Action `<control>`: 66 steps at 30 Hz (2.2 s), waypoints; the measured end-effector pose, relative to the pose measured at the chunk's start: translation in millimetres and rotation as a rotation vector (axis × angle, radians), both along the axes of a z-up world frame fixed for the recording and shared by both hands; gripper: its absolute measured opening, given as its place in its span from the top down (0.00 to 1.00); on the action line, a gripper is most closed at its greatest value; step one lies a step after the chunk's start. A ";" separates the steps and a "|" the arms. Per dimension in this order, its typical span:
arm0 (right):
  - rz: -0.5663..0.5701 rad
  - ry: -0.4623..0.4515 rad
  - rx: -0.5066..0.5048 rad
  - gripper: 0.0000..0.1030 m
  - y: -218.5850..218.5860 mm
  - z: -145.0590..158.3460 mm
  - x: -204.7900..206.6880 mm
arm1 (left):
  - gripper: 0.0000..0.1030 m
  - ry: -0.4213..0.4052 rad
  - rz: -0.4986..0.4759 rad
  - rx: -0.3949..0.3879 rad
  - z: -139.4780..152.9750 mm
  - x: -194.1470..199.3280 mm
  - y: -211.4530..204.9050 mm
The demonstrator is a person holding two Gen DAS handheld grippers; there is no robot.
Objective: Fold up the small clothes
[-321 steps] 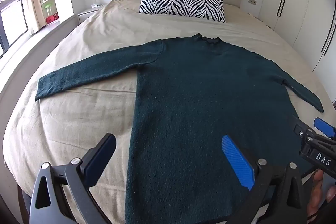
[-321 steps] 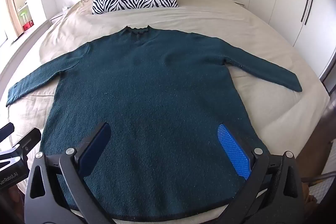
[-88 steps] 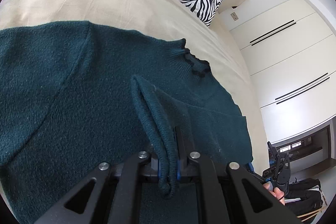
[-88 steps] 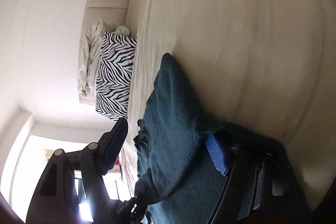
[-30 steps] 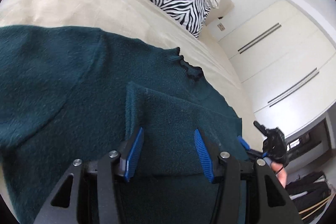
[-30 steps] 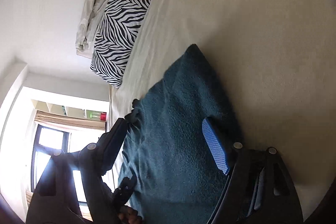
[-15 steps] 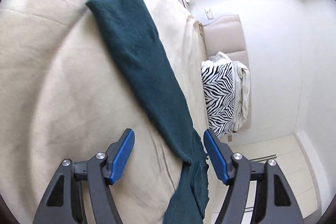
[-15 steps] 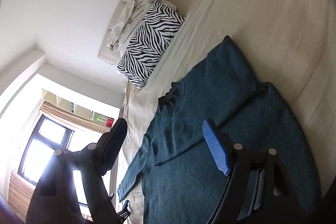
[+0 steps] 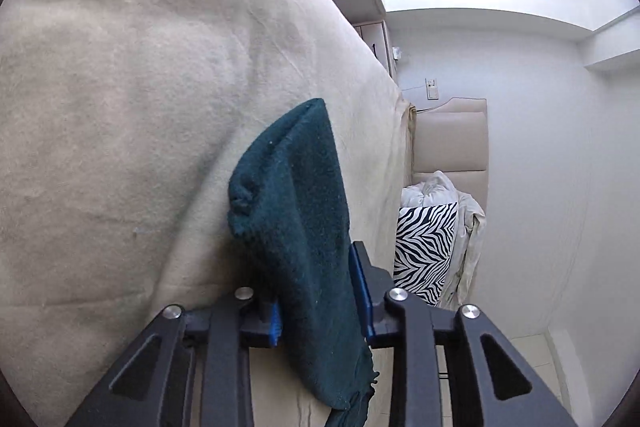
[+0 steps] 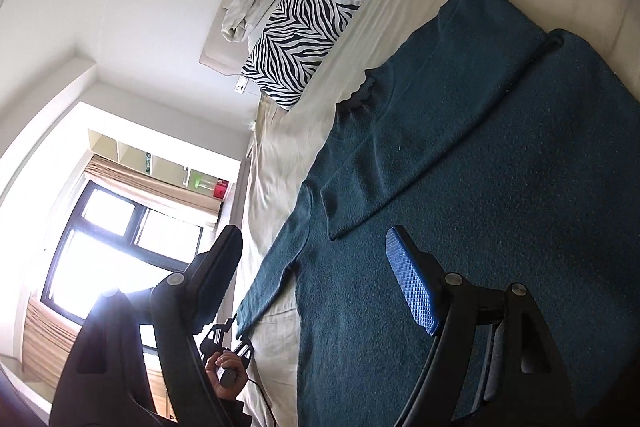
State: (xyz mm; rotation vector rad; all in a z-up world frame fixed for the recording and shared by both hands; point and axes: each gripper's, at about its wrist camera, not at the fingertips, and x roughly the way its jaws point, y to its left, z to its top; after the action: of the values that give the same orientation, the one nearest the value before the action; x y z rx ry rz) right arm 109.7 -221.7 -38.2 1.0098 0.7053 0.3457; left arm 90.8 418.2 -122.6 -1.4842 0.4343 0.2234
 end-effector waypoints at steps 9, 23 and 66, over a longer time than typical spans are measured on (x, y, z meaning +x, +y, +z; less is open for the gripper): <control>0.021 0.025 0.002 0.28 3.6 -14.2 14.8 | 0.84 0.028 -0.544 0.718 120.1 98.4 -216.7; 0.163 0.196 -0.026 0.28 32.1 -71.7 85.5 | 0.18 0.019 -0.938 0.971 57.0 92.2 -397.0; 0.104 0.275 -0.548 0.93 -0.3 -62.1 192.6 | 0.26 0.015 -0.810 0.780 19.7 56.8 -344.8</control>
State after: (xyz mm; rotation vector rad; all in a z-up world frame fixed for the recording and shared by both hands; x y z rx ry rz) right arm 302.3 -222.0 -100.3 0.5018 1.0351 0.0887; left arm 147.6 73.4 -103.0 -0.4727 0.8118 -0.2297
